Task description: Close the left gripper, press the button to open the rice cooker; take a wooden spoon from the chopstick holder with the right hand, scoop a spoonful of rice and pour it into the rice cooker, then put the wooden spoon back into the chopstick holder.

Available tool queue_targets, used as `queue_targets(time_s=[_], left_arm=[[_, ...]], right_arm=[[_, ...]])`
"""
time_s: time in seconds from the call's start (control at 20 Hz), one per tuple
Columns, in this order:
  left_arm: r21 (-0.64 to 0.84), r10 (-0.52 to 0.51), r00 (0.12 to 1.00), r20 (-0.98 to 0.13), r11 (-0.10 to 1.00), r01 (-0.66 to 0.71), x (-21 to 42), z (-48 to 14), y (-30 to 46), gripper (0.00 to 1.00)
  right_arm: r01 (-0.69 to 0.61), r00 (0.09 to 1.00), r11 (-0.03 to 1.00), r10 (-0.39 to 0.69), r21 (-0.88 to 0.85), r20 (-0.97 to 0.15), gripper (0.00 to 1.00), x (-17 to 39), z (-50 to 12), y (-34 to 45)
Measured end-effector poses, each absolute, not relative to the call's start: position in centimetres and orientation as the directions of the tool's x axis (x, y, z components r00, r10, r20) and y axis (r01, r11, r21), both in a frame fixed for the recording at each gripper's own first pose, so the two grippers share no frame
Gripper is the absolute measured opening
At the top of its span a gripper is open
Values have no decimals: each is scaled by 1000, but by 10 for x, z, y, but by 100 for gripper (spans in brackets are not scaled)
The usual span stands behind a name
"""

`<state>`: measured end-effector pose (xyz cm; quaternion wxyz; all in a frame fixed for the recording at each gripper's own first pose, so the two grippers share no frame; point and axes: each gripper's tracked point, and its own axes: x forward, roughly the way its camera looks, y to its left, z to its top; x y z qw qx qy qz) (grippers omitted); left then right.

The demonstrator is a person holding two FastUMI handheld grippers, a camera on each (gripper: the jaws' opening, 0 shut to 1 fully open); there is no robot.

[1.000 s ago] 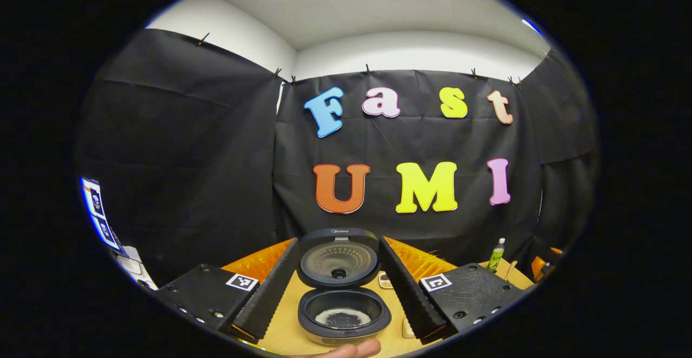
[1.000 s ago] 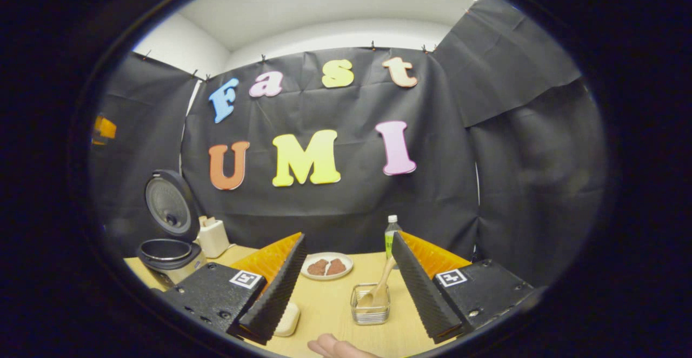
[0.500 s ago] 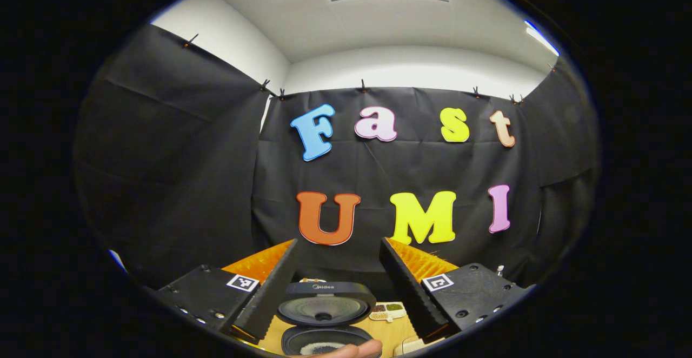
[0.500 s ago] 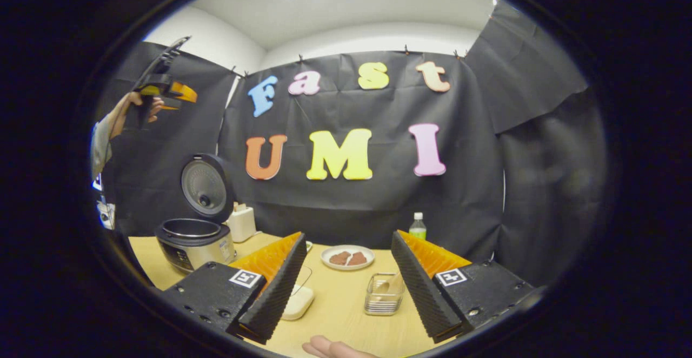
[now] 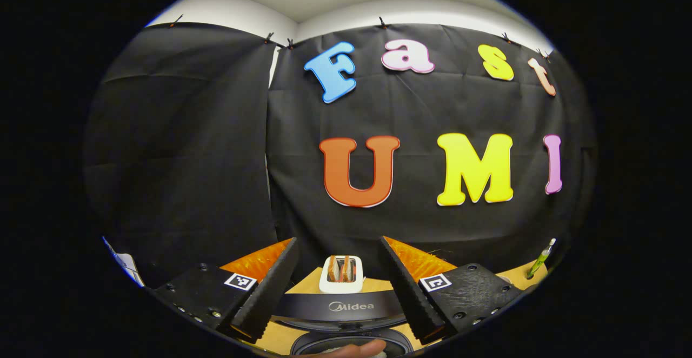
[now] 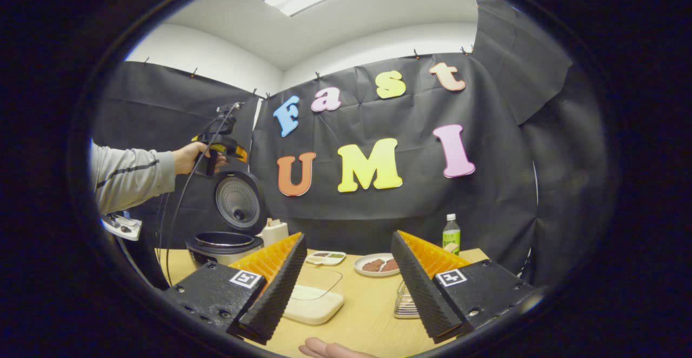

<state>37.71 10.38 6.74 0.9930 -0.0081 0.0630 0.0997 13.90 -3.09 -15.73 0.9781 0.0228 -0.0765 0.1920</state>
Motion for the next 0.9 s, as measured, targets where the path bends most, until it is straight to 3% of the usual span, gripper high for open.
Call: queue_targets(time_s=[0.2,0.3,0.75,0.9], left_arm=[[-28,198,952,-234,977,-210,379,40,104,96],[-99,190,952,-239,971,-219,374,41,102,99],[-85,161,959,-232,979,-185,316,23,86,100],[-94,125,953,-276,983,-156,294,-2,77,100]], right_arm=[[-301,940,953,292,23,178,100,149,-156,-45],[-300,944,953,290,44,156,100,147,-160,-43],[-141,989,974,132,177,61,100,103,-151,-65],[-144,989,964,133,225,61,100,75,-146,-53]])
